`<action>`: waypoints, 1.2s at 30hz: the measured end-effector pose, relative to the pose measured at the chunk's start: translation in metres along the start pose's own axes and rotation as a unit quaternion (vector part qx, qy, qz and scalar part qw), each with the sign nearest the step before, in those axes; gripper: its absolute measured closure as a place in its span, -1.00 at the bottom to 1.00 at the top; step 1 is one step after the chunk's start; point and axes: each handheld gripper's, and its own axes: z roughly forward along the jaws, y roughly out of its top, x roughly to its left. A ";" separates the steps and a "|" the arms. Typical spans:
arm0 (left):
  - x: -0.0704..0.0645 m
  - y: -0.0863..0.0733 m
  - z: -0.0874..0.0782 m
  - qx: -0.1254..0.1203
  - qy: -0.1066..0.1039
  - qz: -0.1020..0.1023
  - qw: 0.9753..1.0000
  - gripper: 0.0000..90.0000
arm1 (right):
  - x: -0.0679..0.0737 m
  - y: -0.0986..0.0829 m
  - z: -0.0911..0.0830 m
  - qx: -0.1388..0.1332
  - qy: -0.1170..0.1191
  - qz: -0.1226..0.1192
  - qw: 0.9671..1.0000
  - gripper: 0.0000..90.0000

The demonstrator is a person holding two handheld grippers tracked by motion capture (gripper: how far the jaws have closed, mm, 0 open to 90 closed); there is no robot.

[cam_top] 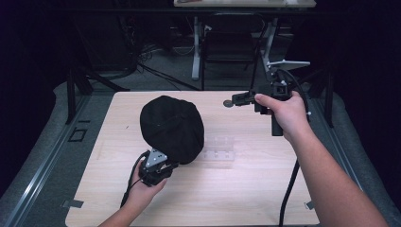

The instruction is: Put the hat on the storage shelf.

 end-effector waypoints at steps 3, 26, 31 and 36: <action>0.002 -0.002 -0.002 0.008 -0.003 0.009 1.000 0.63 | -0.001 -0.002 -0.001 -0.001 -0.006 -0.004 1.000 0.67; 0.031 -0.029 -0.024 -0.004 0.017 -0.051 0.999 0.07 | -0.026 -0.044 0.008 0.002 -0.116 -0.056 0.992 0.61; 0.031 -0.031 -0.024 -0.005 0.015 -0.052 0.999 0.07 | -0.036 -0.055 0.011 0.004 -0.143 -0.060 0.988 0.60; 0.031 -0.033 -0.023 -0.005 0.014 -0.054 0.998 0.07 | -0.046 -0.069 0.012 -0.003 -0.174 -0.072 0.982 0.46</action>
